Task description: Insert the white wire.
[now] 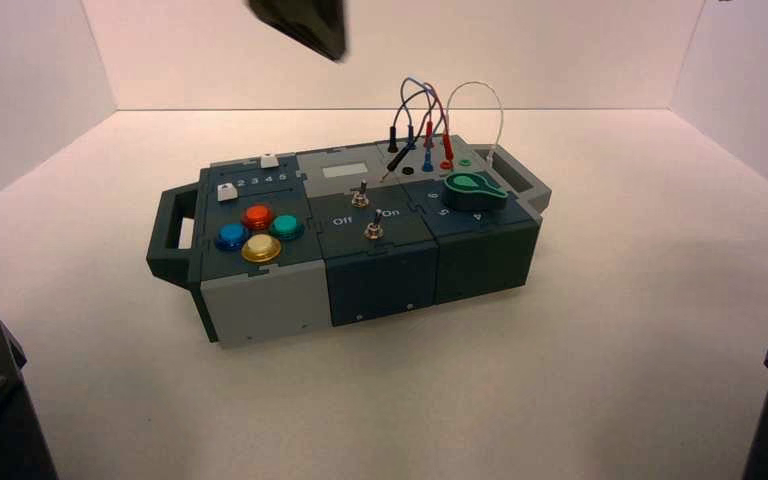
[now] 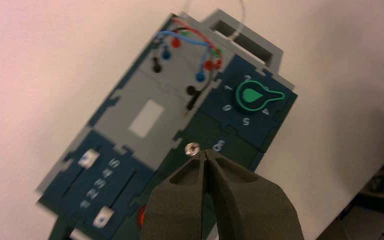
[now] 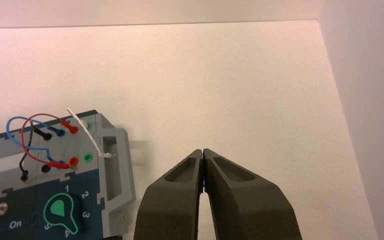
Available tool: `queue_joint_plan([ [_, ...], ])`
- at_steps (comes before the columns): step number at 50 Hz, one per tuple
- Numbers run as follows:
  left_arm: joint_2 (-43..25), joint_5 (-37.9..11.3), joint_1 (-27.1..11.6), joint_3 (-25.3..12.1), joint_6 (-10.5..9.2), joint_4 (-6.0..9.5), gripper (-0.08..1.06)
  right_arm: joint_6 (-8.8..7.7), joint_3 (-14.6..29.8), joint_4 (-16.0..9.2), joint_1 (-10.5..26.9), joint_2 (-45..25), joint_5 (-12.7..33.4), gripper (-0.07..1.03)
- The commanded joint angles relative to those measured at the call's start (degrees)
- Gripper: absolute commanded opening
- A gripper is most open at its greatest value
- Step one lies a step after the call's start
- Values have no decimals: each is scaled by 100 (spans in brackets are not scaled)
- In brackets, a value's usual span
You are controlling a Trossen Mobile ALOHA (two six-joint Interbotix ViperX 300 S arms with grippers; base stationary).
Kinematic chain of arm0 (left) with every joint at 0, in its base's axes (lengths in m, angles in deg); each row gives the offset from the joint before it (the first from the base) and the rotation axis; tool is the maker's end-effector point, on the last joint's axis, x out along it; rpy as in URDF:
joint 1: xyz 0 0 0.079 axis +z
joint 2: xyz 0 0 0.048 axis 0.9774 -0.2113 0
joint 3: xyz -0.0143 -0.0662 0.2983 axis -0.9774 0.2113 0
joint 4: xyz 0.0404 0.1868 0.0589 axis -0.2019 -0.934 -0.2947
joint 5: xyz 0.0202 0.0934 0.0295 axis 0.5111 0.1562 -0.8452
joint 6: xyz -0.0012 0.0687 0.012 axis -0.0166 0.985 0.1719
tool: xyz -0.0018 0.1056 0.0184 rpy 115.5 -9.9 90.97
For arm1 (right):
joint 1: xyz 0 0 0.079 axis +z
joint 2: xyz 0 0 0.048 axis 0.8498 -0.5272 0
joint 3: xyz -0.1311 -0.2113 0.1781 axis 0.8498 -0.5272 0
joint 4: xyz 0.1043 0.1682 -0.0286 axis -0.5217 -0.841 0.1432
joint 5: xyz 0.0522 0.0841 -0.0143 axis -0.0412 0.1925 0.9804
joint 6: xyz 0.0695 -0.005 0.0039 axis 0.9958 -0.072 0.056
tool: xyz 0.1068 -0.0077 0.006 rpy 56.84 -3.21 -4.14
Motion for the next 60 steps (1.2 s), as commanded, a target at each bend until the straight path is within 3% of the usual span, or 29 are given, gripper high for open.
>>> queue_joint_plan([
  [1, -369, 53, -141, -431, -26, -18, -3, 9, 176, -53, 44, -9, -18, -2],
  [12, -932, 123, -211, -826, -18, -26, -3, 9, 176, -97, 343, -158, 149, -2],
  [21, -976, 141, -211, -861, -18, -26, -3, -9, 237, -114, 703, -589, 343, -2],
  [31, -1011, 167, -229, -853, -18, -26, -3, -44, 325, -202, 756, -896, 396, -1],
  [45, -1011, 176, -229, -791, 9, -35, -3, -62, 422, -246, 1591, -1090, 290, 21],
  [50, -1002, 211, -229, -756, 9, -35, -3, -53, 483, -255, 1644, -1143, 202, 29],
  [60, -976, 483, -229, -598, 9, -35, -3, -62, 343, -264, 1670, -1213, -255, 34],
])
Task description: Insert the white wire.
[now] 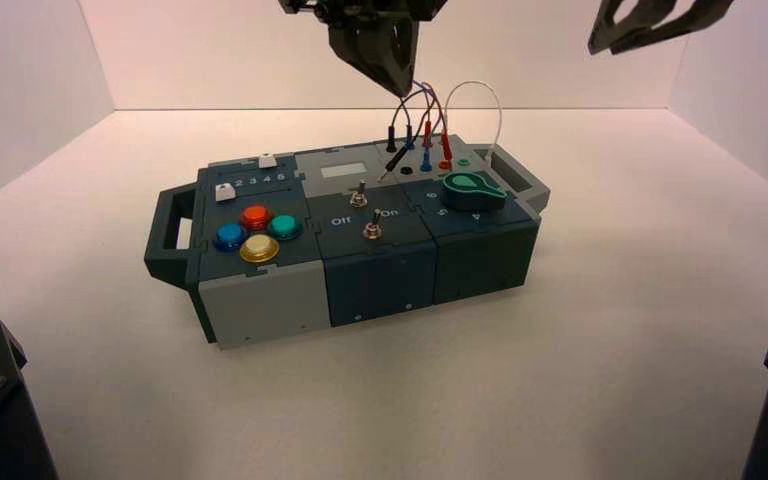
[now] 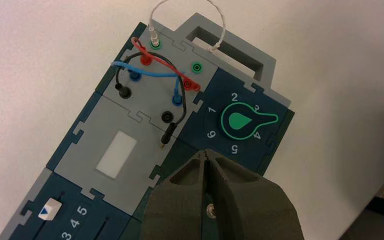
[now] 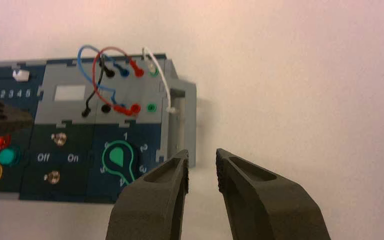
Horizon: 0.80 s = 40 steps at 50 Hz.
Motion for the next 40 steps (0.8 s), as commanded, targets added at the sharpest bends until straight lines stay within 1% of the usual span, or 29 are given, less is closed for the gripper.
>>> queue_joint_plan([
  [1, 105, 176, -18, 0, -9, -9, -3, -9, 44, -44, 44, -44, -272, 35],
  [4, 105, 237, -18, 44, -18, -9, -3, 0, 35, -62, 44, -167, -290, 40],
  [8, 97, 325, -18, 97, -18, -9, -3, 0, 70, -105, 44, -352, -299, 41],
  [16, 114, 457, -18, 141, -35, 0, -3, -9, 185, -141, 141, -624, -325, 41],
  [23, 114, 466, -18, 141, -44, 0, -3, -9, 360, -167, 334, -888, -334, 41],
  [30, 149, 466, -18, 149, -44, 18, -3, 0, 589, -255, 563, -1354, -352, 40],
  [35, 158, 466, -18, 149, -44, 18, -3, 9, 677, -316, 580, -1608, -369, 40],
  [40, 176, 466, -18, 167, -53, 18, -3, 9, 659, -369, 580, -1907, -554, 40],
])
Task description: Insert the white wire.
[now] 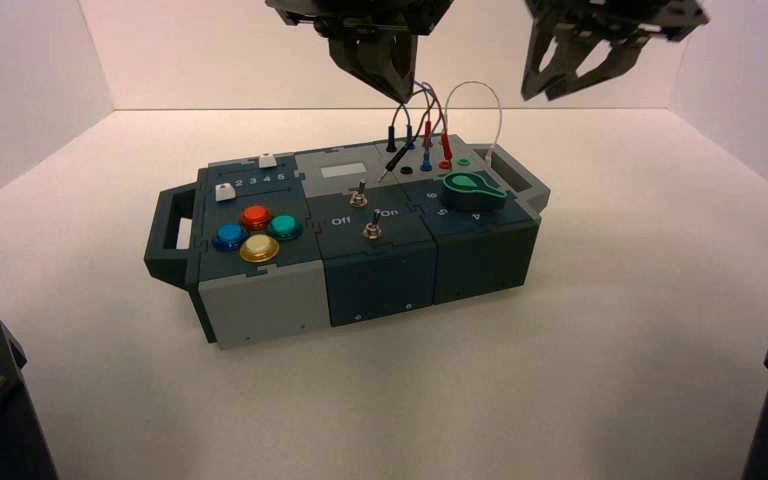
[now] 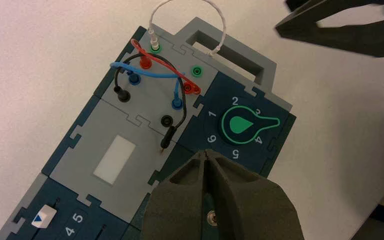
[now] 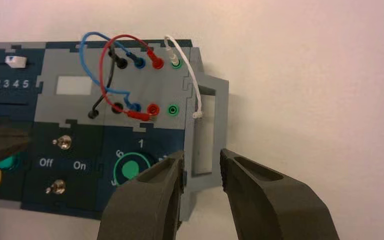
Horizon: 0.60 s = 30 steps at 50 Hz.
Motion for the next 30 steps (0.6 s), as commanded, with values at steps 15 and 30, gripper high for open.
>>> queue_joint_plan([
  [15, 246, 62, -18, 9, -79, 0, -3, 0, 281, -70, 18, -615, -422, 40],
  [30, 255, 88, -9, 9, -88, -9, -3, 9, 536, -114, 53, -1134, -492, 40],
])
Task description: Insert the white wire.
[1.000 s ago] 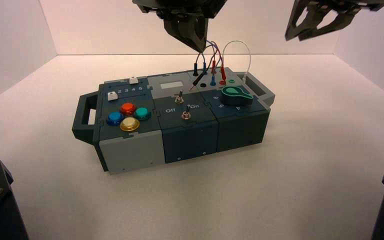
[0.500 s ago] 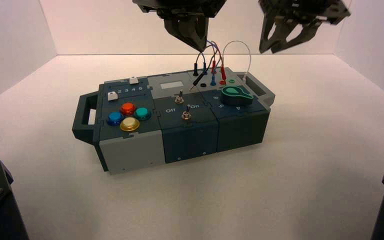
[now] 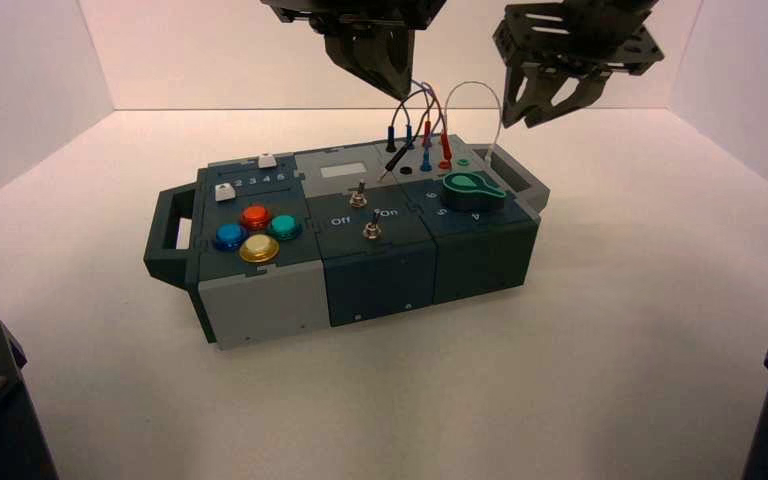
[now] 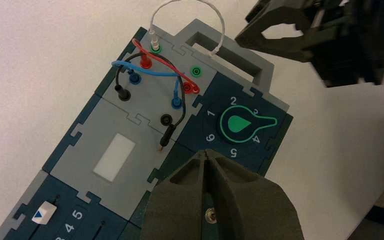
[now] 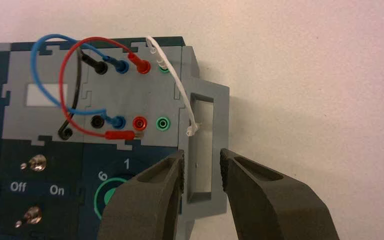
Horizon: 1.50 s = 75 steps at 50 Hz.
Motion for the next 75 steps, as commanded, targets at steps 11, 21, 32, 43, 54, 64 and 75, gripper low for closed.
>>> queue_joint_plan([
  [11, 141, 53, 18, -70, -26, 0, -3, 9, 343, -141, 53, -369, -88, 40],
  [21, 141, 53, 26, -70, -26, 0, -3, 9, 475, -193, 53, -492, -88, 40],
  [32, 141, 53, 26, -70, -26, -9, -3, 9, 562, -290, 88, -686, -88, 39],
  [43, 141, 53, 26, -62, -26, 0, -3, 9, 650, -316, 176, -817, -88, 39],
  [54, 185, 53, 26, -44, -26, 0, -3, 9, 668, -316, 167, -888, -97, 35],
  [64, 246, 53, 35, -44, -26, 0, -3, 9, 668, -316, 176, -923, -97, 33],
  [75, 255, 44, 53, -35, -26, 0, -3, 9, 677, -316, 167, -1020, -114, 20],
])
